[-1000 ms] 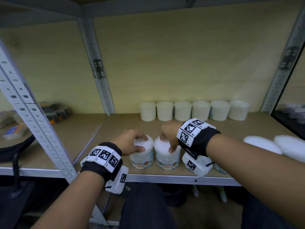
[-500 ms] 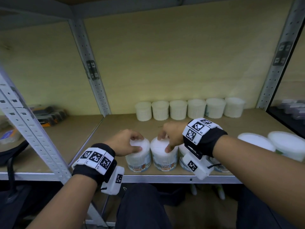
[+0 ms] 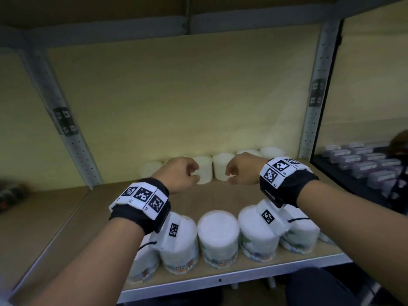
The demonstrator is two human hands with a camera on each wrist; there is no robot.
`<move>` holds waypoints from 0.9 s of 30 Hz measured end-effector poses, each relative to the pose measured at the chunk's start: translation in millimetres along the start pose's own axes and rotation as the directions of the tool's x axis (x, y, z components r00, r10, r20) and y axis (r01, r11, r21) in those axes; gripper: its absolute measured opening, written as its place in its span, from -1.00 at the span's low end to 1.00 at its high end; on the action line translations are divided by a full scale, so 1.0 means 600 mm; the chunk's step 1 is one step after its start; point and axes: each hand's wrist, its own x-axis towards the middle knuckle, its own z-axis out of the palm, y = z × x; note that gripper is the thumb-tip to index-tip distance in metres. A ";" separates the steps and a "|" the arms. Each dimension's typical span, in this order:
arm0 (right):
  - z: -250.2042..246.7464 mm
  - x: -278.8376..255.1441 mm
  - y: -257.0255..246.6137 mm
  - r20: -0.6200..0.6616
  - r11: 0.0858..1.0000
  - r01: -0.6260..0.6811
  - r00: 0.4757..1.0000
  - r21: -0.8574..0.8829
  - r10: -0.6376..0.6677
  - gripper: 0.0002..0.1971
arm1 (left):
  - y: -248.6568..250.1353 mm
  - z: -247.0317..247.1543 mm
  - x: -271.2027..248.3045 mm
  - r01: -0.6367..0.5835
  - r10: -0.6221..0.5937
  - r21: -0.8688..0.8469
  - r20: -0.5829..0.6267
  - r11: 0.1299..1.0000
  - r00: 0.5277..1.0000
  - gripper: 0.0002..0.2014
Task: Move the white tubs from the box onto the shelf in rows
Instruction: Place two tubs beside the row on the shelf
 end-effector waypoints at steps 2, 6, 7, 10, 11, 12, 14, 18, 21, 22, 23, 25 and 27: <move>-0.015 0.008 0.040 0.001 0.998 -0.054 0.999 -0.039 0.054 -0.60 | 0.034 0.011 0.042 -0.031 0.031 0.009 0.010 0.999 0.999 -0.61; -0.041 0.028 0.119 -0.003 0.985 -0.155 0.988 -0.078 0.156 -0.57 | 0.090 0.042 0.124 -0.084 0.082 0.040 0.062 0.996 0.995 -0.59; -0.044 0.035 0.140 -0.004 0.980 -0.180 0.984 -0.084 0.180 -0.57 | 0.101 0.051 0.143 -0.098 0.094 0.053 0.076 0.994 0.993 -0.58; -0.044 0.055 0.200 0.001 0.965 -0.245 0.969 -0.092 0.246 -0.57 | 0.126 0.083 0.200 -0.117 0.108 0.069 0.120 0.991 0.987 -0.56; -0.043 0.062 0.217 -0.002 0.961 -0.263 0.965 -0.081 0.264 -0.58 | 0.131 0.094 0.218 -0.120 0.109 0.073 0.135 0.990 0.985 -0.55; -0.042 0.069 0.233 -0.008 0.958 -0.279 0.960 -0.065 0.279 -0.59 | 0.135 0.104 0.236 -0.121 0.108 0.081 0.147 0.989 0.983 -0.54; -0.039 0.085 0.260 -0.016 0.955 -0.293 0.956 -0.040 0.293 -0.60 | 0.142 0.123 0.270 -0.121 0.104 0.101 0.161 0.987 0.981 -0.54; -0.034 0.128 0.302 -0.017 0.948 -0.318 0.948 -0.026 0.317 -0.60 | 0.148 0.158 0.331 -0.117 0.099 0.113 0.152 0.987 0.983 -0.53; -0.029 0.163 0.333 -0.034 0.944 -0.326 0.945 -0.051 0.325 -0.58 | 0.151 0.182 0.372 -0.103 0.088 0.116 0.125 0.988 0.988 -0.52; -0.027 0.174 0.342 -0.039 0.942 -0.330 0.944 -0.056 0.328 -0.58 | 0.151 0.189 0.385 -0.098 0.084 0.121 0.120 0.988 0.989 -0.51; -0.023 0.184 0.349 -0.041 0.941 -0.333 0.943 -0.052 0.331 -0.57 | 0.152 0.197 0.396 -0.094 0.079 0.128 0.118 0.987 0.990 -0.50; -0.015 0.204 0.360 -0.044 0.939 -0.340 0.940 -0.045 0.338 -0.55 | 0.149 0.210 0.416 -0.089 0.070 0.154 0.129 0.984 0.989 -0.48; -0.004 0.221 0.370 -0.012 0.936 -0.347 0.938 -0.063 0.347 -0.50 | 0.144 0.223 0.432 -0.088 0.058 0.191 0.159 0.978 0.986 -0.47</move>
